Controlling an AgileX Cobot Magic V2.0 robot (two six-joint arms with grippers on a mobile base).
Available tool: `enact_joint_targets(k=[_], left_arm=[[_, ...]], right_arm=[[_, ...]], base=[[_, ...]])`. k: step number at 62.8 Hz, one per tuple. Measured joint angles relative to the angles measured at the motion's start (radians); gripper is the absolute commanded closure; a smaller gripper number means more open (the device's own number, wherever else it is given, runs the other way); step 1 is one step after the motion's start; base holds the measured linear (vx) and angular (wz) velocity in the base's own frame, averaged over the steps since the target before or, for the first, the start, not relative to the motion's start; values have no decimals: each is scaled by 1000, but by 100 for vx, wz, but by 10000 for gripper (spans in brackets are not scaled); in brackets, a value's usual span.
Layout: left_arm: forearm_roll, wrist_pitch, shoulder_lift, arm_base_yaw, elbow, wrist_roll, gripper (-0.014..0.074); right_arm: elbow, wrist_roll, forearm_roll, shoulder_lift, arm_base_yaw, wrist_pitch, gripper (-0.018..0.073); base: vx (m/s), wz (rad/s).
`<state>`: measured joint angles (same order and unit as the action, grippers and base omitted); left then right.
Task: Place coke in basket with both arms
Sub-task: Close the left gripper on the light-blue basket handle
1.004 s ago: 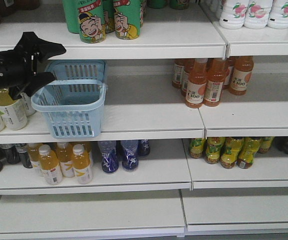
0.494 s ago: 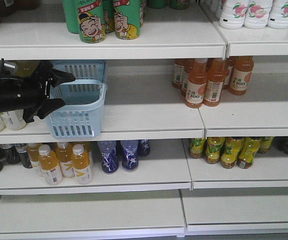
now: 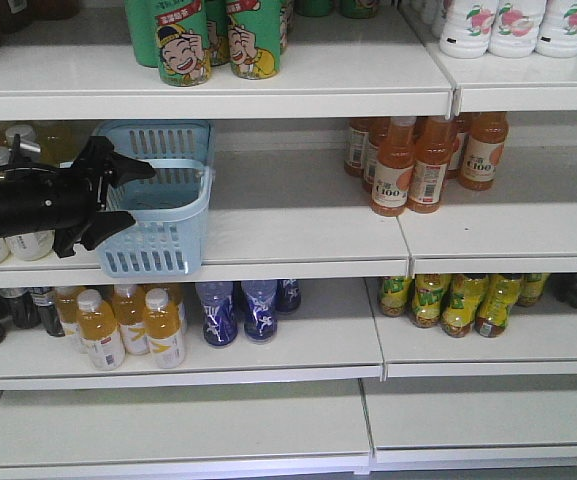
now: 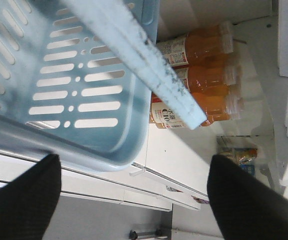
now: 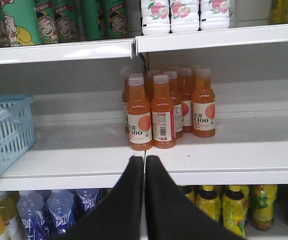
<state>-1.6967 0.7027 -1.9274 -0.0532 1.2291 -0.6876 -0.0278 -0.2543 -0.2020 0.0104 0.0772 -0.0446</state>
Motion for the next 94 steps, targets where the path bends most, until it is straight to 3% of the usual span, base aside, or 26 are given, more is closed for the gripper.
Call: enact_joint_targets(k=[26, 72, 94], left_arm=[[2, 41, -2, 0, 58, -1, 31], [-1, -55, -18, 0, 106, 30, 31], [-2, -61, -89, 0, 206, 45, 31]], right_arm=[[0, 0, 0, 0, 0, 0, 564], [0, 0, 0, 0, 0, 0, 564], [0, 0, 0, 0, 0, 0, 564]], base=[[0, 0], [0, 0], [0, 0]])
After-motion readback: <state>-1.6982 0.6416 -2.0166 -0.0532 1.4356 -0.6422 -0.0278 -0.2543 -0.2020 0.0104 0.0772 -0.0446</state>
